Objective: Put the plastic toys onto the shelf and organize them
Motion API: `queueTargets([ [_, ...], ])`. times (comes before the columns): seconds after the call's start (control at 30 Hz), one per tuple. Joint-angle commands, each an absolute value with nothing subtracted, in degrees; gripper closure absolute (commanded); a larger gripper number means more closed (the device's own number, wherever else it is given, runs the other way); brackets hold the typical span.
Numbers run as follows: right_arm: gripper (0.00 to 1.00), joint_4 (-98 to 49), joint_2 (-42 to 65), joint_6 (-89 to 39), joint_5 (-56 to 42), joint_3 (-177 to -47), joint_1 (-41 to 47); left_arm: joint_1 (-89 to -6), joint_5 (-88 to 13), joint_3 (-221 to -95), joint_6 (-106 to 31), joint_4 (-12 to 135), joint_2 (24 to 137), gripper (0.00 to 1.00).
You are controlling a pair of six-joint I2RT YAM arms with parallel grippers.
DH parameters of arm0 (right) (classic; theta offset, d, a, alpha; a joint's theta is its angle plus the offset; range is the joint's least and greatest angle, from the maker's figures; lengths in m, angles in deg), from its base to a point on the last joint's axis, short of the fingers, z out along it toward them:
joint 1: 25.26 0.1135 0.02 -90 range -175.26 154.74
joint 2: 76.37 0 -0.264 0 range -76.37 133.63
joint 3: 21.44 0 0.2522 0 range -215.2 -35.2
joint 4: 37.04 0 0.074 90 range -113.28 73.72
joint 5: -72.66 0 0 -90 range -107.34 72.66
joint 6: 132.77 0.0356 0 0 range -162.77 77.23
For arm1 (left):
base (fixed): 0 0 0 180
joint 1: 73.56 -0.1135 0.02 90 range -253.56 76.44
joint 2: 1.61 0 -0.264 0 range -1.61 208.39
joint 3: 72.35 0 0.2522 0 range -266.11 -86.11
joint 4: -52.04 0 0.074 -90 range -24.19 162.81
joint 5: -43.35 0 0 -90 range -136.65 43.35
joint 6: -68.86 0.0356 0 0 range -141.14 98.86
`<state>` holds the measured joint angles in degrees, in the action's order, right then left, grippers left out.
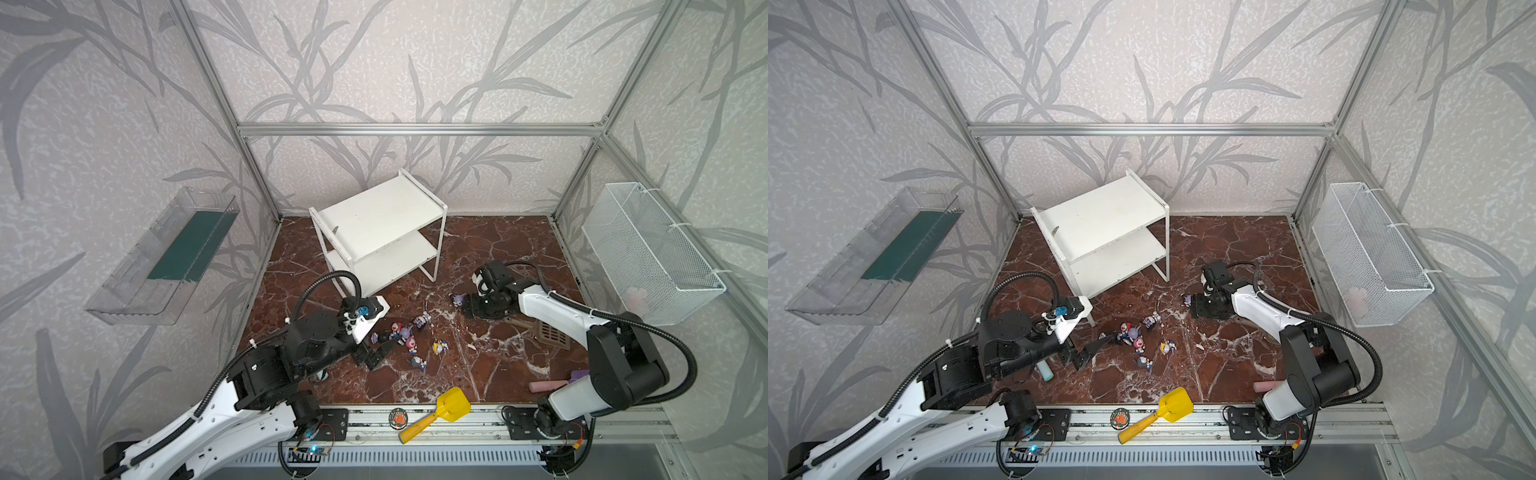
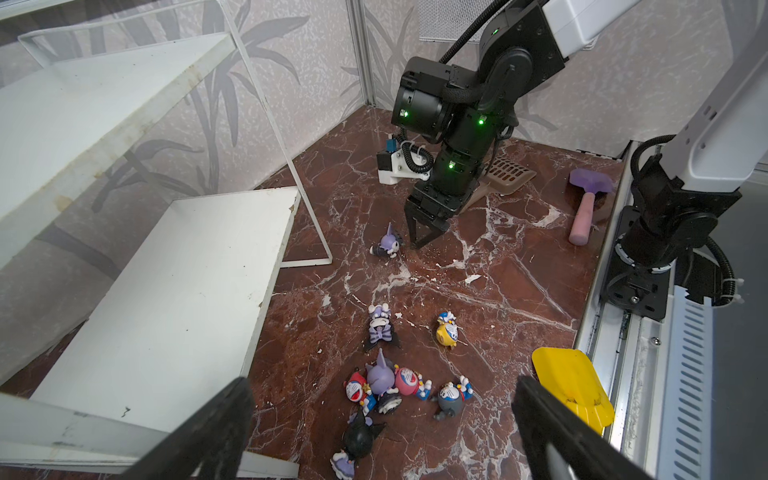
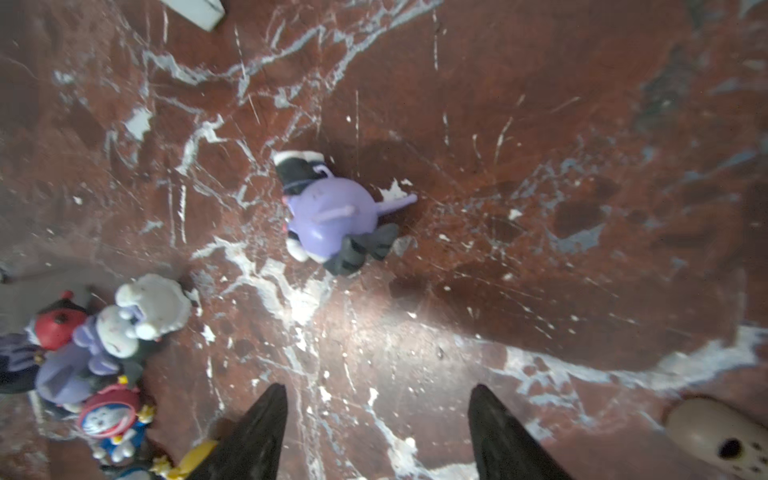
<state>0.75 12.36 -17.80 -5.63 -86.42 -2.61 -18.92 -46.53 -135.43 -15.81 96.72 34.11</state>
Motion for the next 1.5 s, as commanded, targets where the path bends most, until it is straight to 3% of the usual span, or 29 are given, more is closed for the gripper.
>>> queueTargets([
  [0.0,0.34,-7.8,14.6,-12.4,0.3,-85.9,-2.9,-19.6,-45.4,-135.3,-16.6,95.2,34.0,0.01],
  [0.27,0.36,-17.0,20.9,-3.9,7.7,-85.1,-6.1,-20.7,-44.6,-135.1,-16.7,94.7,34.2,0.01],
  [0.53,0.4,-18.3,24.0,-2.5,6.6,-84.7,-6.3,-22.0,-43.2,-135.3,-16.9,94.0,35.1,0.01],
  [0.87,0.61,-22.9,24.9,-2.5,6.4,-83.5,-6.4,-23.2,-42.8,-135.1,-17.1,93.6,35.5,0.01],
  [1.13,0.72,-19.8,19.9,-7.9,1.7,-83.0,-5.6,-24.1,-42.2,-135.0,-17.3,93.1,36.1,0.01],
  [1.47,0.73,-12.2,8.2,-19.9,-14.5,-81.9,1.1,-25.2,-41.4,-135.1,-17.4,92.7,36.7,0.01],
])
